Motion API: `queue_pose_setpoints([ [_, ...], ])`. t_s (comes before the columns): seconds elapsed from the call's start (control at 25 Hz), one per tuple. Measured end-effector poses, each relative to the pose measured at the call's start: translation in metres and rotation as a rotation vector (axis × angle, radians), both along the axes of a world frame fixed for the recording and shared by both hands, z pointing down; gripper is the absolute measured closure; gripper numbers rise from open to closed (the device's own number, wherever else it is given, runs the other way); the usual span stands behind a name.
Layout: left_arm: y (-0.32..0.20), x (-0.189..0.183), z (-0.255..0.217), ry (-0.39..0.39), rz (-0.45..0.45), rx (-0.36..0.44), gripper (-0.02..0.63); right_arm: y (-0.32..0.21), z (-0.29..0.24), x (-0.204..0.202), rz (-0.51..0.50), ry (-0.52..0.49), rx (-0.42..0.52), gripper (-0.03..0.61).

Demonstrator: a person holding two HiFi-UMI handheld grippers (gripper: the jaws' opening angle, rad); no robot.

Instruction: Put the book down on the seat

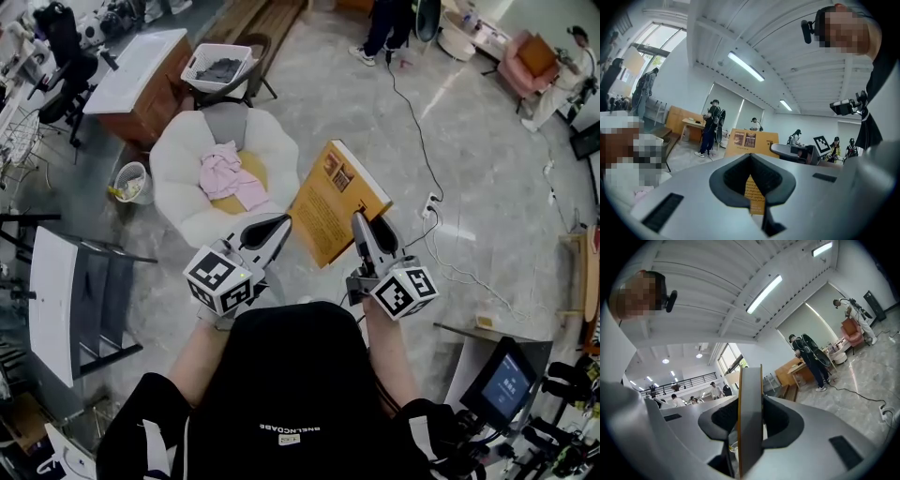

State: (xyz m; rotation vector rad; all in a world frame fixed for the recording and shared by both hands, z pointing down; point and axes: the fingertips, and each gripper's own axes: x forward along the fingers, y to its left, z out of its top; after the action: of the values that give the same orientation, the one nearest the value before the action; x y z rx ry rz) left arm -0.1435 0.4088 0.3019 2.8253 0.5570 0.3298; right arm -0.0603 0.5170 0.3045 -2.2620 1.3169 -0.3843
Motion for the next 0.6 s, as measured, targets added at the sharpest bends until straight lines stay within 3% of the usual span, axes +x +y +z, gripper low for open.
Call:
queue_pose_setpoints([
  [0.4, -0.066, 0.047, 0.009, -0.024, 0.02, -0.04, 0.6, -0.054, 0.003, 0.039, 0.034, -0.013, -0.041, 0.411],
  [0.6, -0.094, 0.066, 0.012, -0.043, 0.021, -0.018, 0.6, -0.08, 0.002, 0.053, 0.044, -0.022, -0.059, 0.411],
])
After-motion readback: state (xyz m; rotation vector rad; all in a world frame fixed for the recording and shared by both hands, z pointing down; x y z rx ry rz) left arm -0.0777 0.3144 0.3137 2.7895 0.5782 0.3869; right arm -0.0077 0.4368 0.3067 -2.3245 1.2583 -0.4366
